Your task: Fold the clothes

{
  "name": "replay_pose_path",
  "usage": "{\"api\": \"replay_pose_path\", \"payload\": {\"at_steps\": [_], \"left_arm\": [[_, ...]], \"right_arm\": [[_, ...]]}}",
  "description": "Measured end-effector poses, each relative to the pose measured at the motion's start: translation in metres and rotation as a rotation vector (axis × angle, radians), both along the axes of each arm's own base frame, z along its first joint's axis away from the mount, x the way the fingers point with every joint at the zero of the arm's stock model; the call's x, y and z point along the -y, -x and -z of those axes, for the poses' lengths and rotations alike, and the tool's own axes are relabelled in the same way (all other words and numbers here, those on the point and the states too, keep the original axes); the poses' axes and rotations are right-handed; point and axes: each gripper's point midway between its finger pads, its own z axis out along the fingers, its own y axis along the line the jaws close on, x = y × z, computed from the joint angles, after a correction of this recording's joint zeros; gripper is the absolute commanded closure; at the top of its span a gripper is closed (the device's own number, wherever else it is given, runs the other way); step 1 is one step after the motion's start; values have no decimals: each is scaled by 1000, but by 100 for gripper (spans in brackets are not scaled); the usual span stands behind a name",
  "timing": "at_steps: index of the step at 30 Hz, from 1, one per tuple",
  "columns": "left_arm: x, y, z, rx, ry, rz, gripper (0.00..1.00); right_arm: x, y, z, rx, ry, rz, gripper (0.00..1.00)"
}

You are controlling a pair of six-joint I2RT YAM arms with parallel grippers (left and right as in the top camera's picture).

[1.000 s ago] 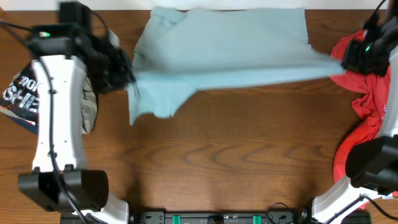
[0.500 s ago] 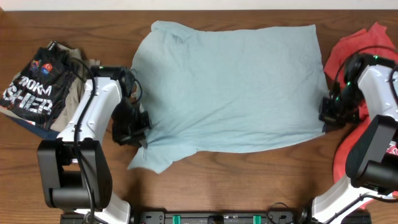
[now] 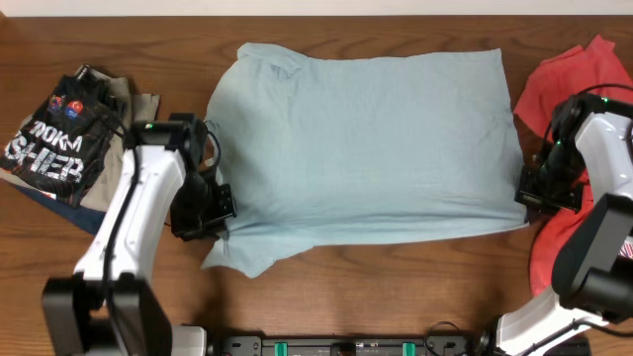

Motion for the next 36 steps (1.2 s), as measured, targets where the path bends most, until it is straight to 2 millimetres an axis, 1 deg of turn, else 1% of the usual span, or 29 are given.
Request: {"api": "replay_pose_path", "payload": {"at_steps": [4,8,10,11,14,16,19,22,28,31,32,33,34,35,36], "left_arm": [[1,-24,-2,129,3,-8,94],[2,-54,1,235,2,-48,94],[2,-69,1,294,2,-70,94],[2,-76,0,321,2,-79,94],[3,-94,-2,390,6,-112,94],[3,-105,-4,431,10,-133,94],[4,-121,-6,485,16,-157,94],[4,-132,-1,502,19,-172,94],[5,-161,11,561,27,-182,94],[5,-175,11,609,33,-182,93],[5,-179,11,622,34,-183,87],[5,-183,9,641,36,-182,71],[6,-187,8,658,38,-180,48],[6,-189,7,668,40,-182,36],[6,-191,6,673,41,-185,27]], "right_arm": [[3,-20,-2,111,16,6,99],[3,-47,2,225,6,14,99],[3,-58,2,276,-2,17,99],[4,-67,3,313,-2,18,99],[3,-86,2,394,-17,19,99],[2,-100,1,453,-30,18,99],[1,-115,-1,515,-42,15,99],[0,-127,-4,564,-43,5,99],[-6,-156,-12,675,-36,-32,99],[-7,-169,-16,731,-24,-46,98],[-7,-173,-18,745,-22,-51,95],[-8,-176,-19,757,-20,-55,90],[-10,-180,-20,773,-18,-61,78],[-12,-184,-20,783,-17,-63,70],[-13,-186,-21,789,-16,-63,63]]}}
